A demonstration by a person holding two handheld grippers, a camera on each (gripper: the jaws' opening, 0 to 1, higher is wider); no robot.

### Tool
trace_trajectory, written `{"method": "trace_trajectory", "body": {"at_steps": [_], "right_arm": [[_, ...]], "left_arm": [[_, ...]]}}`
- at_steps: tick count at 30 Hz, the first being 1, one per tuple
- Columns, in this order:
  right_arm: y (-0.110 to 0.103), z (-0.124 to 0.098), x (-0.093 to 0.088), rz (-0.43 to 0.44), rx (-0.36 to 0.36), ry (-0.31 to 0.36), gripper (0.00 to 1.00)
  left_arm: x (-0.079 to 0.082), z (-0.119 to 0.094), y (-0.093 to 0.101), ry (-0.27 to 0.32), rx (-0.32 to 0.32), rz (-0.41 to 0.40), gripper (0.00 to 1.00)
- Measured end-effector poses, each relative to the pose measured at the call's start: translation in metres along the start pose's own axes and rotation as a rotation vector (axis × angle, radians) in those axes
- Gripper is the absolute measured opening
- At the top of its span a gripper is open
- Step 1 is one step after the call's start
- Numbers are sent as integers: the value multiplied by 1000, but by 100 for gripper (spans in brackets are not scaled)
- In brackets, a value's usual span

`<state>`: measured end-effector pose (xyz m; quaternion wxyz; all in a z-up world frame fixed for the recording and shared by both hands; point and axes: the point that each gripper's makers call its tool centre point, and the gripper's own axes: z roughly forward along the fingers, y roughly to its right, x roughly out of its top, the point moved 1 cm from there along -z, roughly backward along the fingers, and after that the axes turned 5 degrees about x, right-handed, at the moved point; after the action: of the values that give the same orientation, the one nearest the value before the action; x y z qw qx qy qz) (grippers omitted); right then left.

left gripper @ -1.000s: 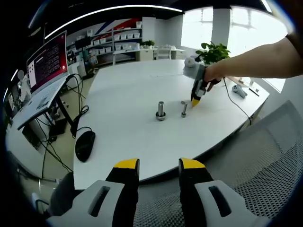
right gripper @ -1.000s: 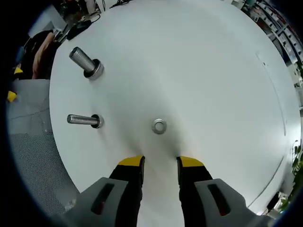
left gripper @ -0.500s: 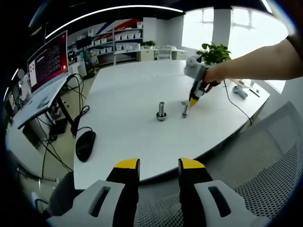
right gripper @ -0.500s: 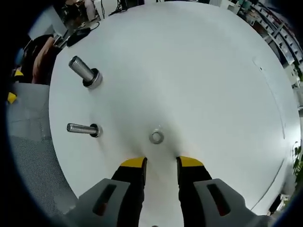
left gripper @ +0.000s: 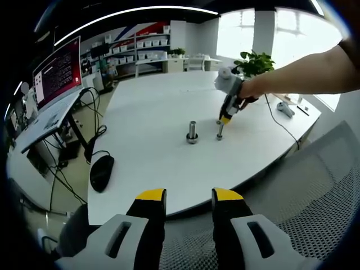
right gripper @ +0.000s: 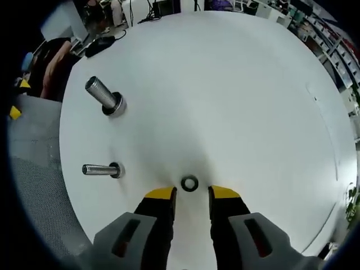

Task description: Place the washer onto the threaded stud by aligning its center hole with the stud, sliding it down to the base, and recovering from edge contact or off-axis alignment until the washer reaches the visible bottom stop.

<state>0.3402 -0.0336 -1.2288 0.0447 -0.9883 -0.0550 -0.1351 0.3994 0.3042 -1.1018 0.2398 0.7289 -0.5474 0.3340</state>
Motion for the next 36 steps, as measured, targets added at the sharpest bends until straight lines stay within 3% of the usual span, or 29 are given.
{"method": "trace_trajectory", "body": {"at_steps": [3,5,17,19,26,30,36], "right_arm": [[2,2,2,2,-1,-2,25],[-7,-2,2,-6,-3,-17,24],[2,6,8,-43,-7,-25,15],[-7,2,6,-56,-12,-30,16],[0,4,7,-49,-11,5,15],[-6,2,6,-107,-32,11,14],[-9,-1,9,-69,-65,60,13]], "left_arm": [[-1,1,-1,-1,0,0,30],[-1,1,-2,-1,0,0,30],[0,0,-1,2,4,-5,30],[0,0,-1,1,2,-2,30],[0,0,-1,1,2,-2,30],[-1,0,-1,0,-1,1,31],[-1,0,0,-4,-4,7,31]]}}
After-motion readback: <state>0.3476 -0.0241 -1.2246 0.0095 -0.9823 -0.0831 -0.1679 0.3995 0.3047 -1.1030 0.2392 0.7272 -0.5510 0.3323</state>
